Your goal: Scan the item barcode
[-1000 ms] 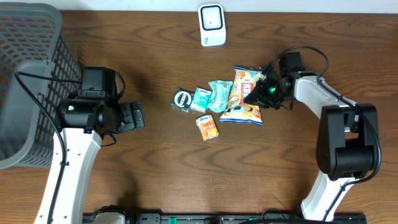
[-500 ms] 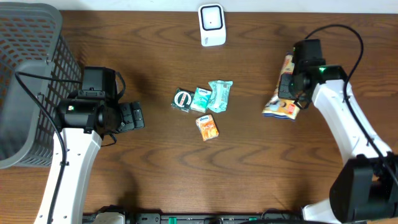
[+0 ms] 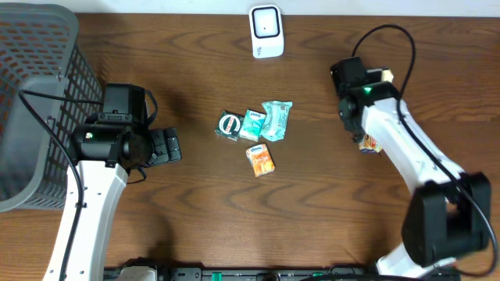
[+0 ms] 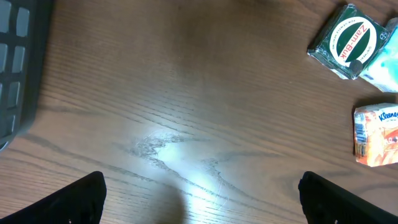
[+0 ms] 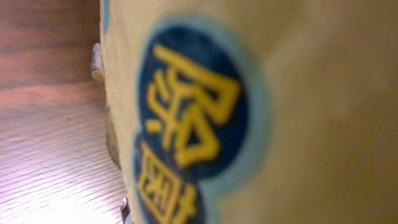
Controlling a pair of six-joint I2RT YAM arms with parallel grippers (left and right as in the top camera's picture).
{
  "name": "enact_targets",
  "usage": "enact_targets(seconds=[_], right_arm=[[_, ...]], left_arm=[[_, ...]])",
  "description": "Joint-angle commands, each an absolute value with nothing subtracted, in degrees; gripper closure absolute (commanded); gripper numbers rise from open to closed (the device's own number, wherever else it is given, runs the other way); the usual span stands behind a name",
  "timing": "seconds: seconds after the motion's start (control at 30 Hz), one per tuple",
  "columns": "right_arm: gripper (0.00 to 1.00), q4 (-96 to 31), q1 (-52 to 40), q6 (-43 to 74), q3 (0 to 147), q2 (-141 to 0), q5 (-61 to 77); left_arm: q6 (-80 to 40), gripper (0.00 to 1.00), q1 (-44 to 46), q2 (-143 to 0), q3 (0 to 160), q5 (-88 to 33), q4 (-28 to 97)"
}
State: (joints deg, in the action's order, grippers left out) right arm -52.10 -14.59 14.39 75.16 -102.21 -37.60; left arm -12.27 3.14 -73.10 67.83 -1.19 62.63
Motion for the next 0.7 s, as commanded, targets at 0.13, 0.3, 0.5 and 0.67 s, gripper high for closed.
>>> enact_targets(seconds=[0.13, 0.3, 0.5, 0.67], right_arm=[[0.97, -52.16, -16.56, 13.69, 75.61, -108.73, -36.12], [0.86, -51.29, -21.12, 13.72, 76.64, -108.64, -26.15], [0.66, -50.78, -25.21, 13.65, 81.6, -108.64, -9.93], [0.01, -55.51, -25.17, 13.61, 89.95, -108.64, -7.07]], left_arm=[[-13.21, 0.02, 3.36, -73.3, 67.55, -0.86, 62.74], [-13.21, 0.02, 3.33, -73.3, 67.55, -0.86, 62.74], [-13.21, 0.02, 3.36, -73.3, 67.55, -0.89, 62.74], [-13.21, 0.02, 3.36, -73.3, 67.55, -0.86, 62.74]])
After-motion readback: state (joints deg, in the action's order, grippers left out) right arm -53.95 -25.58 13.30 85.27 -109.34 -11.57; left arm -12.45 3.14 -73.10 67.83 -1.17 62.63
